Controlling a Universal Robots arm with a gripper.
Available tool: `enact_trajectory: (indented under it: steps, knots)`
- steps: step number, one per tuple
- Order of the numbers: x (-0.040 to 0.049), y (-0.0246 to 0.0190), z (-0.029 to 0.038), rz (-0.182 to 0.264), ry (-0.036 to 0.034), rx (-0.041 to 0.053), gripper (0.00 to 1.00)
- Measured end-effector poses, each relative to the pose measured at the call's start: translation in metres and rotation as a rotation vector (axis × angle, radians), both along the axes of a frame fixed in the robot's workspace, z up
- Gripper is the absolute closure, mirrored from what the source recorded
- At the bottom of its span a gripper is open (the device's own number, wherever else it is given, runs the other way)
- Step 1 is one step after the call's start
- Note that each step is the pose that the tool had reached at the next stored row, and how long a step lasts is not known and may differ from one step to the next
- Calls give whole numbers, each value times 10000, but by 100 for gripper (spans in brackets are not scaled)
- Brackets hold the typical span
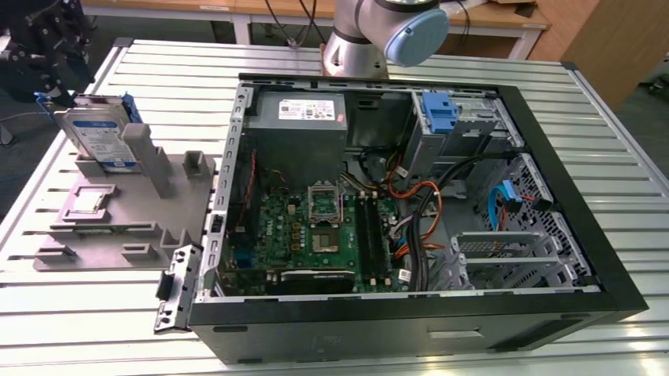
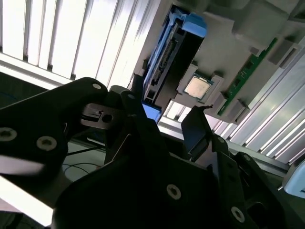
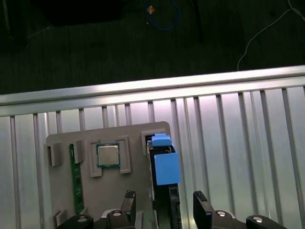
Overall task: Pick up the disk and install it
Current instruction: 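Pick up the disk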
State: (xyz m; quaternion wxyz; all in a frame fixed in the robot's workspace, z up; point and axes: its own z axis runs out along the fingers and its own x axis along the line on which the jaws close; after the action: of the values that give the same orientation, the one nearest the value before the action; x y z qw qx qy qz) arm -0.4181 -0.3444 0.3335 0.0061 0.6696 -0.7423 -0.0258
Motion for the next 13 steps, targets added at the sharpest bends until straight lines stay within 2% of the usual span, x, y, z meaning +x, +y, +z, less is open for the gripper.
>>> enact_trajectory:
  steps: [3, 9, 13]
  knots:
    - [0, 8, -37, 370, 1, 0, 41]
    - [-2, 42, -152, 989, -16, -1, 41]
    - [-2, 47, -178, 1002, -26, 16, 41]
